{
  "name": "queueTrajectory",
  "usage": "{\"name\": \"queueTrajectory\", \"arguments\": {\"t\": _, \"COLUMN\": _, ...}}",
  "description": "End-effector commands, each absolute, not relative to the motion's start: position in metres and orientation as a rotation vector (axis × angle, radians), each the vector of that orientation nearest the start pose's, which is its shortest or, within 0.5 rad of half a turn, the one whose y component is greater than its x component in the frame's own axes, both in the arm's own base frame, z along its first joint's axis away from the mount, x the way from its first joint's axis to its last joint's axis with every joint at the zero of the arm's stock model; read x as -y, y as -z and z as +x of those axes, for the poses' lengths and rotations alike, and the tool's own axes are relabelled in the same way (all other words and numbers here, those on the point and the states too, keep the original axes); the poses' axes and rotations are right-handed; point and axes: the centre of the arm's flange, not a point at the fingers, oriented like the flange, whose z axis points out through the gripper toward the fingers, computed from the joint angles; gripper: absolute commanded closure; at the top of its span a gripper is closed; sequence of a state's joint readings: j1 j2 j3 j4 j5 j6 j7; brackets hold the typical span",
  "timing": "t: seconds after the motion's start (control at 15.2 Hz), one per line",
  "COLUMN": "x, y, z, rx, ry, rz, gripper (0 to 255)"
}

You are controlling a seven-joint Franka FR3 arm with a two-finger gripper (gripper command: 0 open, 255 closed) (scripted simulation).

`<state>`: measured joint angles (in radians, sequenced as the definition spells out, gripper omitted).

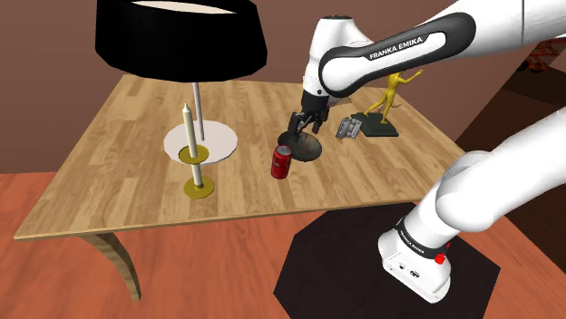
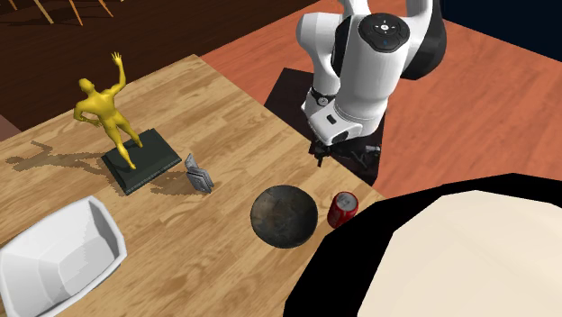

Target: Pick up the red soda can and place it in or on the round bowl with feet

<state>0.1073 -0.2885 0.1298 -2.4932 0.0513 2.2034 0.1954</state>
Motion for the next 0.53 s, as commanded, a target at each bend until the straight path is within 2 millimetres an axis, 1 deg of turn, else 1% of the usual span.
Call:
{"name": "queueTrajectory", "arguments": {"t": 0.0, "x": -0.118, "y": -0.372, "z": 0.436, "rx": 0.009, "ry": -0.003, "rz": -3.134, "gripper": 0}}
{"name": "queueTrajectory", "arguments": {"t": 0.26, "x": -0.143, "y": -0.338, "z": 0.460, "rx": 0.009, "ry": 0.002, "rz": -3.128, "gripper": 0}}
{"name": "queueTrajectory", "arguments": {"t": 0.46, "x": -0.144, "y": -0.323, "z": 0.460, "rx": 0.009, "ry": 0.002, "rz": -3.128, "gripper": 0}}
